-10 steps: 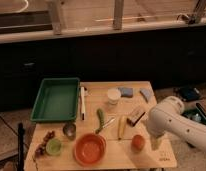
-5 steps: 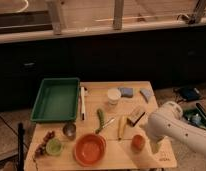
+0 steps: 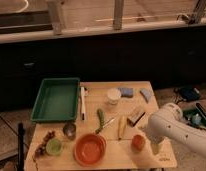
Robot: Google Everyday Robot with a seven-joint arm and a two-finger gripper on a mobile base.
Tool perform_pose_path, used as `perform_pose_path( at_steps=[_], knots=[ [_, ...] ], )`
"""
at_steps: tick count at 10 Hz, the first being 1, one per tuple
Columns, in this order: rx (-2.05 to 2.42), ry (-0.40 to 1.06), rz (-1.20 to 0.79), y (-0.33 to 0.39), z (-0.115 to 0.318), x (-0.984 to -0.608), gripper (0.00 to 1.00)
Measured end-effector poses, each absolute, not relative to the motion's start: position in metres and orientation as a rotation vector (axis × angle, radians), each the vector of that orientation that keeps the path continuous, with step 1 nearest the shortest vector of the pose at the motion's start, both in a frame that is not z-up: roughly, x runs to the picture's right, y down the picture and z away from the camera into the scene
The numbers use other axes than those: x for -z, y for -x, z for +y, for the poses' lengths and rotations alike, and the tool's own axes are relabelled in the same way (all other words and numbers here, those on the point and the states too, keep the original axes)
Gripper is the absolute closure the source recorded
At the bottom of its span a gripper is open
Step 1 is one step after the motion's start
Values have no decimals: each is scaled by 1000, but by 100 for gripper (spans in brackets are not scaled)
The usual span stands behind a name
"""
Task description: Place apple in paper cup
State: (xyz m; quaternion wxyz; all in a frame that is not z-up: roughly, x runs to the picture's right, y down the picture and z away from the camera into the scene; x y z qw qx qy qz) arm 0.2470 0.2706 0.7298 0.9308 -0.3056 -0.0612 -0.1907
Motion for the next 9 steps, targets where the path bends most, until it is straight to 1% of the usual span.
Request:
perform_pose_path(
  at_steps=[9],
  knots=[
    [547, 622, -172, -239, 278, -740, 20]
  ],
)
